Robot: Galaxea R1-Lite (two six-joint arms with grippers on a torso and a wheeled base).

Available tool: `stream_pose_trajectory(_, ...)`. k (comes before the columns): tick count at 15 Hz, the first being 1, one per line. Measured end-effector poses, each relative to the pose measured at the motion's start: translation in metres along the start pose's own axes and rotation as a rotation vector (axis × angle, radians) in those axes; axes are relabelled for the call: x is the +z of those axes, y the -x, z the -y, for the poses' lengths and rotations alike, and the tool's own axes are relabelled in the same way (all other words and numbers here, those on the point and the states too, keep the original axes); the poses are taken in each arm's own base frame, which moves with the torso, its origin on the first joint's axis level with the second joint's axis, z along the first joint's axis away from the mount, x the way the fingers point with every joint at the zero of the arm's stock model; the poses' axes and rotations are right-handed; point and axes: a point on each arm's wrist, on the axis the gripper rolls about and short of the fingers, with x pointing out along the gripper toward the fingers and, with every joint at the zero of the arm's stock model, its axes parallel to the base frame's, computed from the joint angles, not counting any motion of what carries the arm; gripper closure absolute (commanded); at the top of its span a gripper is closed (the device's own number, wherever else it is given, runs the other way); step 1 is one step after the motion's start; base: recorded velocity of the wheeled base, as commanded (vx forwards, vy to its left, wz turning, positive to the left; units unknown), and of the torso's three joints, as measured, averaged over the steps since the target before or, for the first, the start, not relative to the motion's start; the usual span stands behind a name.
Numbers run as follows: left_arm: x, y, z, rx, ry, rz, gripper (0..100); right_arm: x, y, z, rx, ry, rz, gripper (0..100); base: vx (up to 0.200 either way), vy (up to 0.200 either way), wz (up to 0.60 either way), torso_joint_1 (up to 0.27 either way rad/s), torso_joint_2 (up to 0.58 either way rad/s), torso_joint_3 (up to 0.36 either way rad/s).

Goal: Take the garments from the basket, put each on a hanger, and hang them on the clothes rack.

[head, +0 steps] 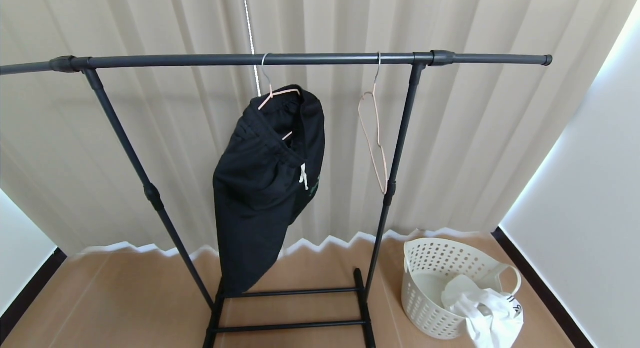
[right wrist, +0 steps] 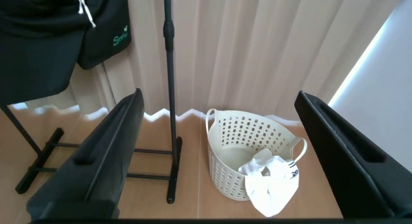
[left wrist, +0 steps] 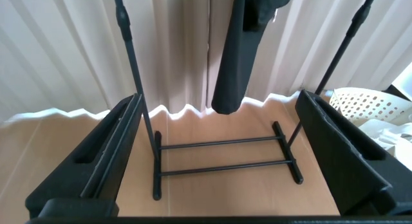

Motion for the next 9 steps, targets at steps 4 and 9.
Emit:
stream_pose_trajectory(4, -0.0001, 0.0000, 0.0000, -0.001, 0.000, -0.001, 0, 0.0000, 0.0000, 0.0000, 0.000, 0.000, 0.000, 0, 0.000, 0.000, 0.00, -0.212, 0.55, 0.331)
stream_pose_trajectory(9, 0.0000, 0.0000, 0.0000, -0.001, 0.000, 0.000, 0, 0.0000, 0.0000, 0.0000, 0.000, -0.001, 0.000, 0, 0.000, 0.000, 0.00, -0.184, 0.53, 0.340)
